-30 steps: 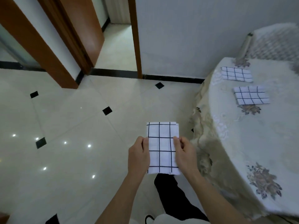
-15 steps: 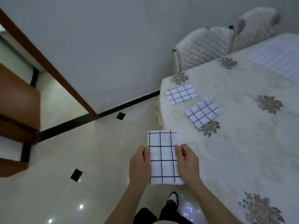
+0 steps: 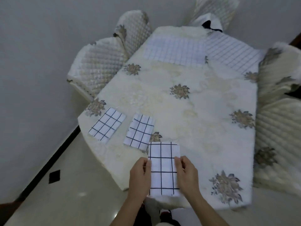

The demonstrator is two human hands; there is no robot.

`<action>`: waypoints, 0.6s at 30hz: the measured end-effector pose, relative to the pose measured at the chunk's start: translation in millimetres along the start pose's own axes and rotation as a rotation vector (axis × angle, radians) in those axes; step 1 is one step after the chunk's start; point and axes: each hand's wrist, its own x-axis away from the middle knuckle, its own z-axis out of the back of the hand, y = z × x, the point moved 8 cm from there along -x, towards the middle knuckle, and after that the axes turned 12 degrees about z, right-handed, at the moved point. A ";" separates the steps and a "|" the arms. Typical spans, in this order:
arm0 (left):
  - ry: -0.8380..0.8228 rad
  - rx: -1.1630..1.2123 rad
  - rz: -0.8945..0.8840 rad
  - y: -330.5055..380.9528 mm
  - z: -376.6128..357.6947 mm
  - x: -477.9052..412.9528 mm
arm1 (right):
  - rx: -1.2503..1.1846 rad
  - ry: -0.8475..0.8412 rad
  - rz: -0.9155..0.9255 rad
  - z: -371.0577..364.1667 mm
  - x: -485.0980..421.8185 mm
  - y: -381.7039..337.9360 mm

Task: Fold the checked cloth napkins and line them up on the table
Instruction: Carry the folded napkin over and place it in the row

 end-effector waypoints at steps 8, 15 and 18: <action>-0.244 -0.224 0.057 5.6 -47.8 -56.2 | 0.120 0.079 -0.215 9.6 -24.2 40.8; -0.221 -0.326 0.034 22.9 -66.5 -97.0 | 0.167 0.095 -0.383 5.8 -49.7 67.0; -0.201 -0.377 0.027 27.2 -71.8 -108.6 | 0.192 0.098 -0.426 3.8 -57.2 73.1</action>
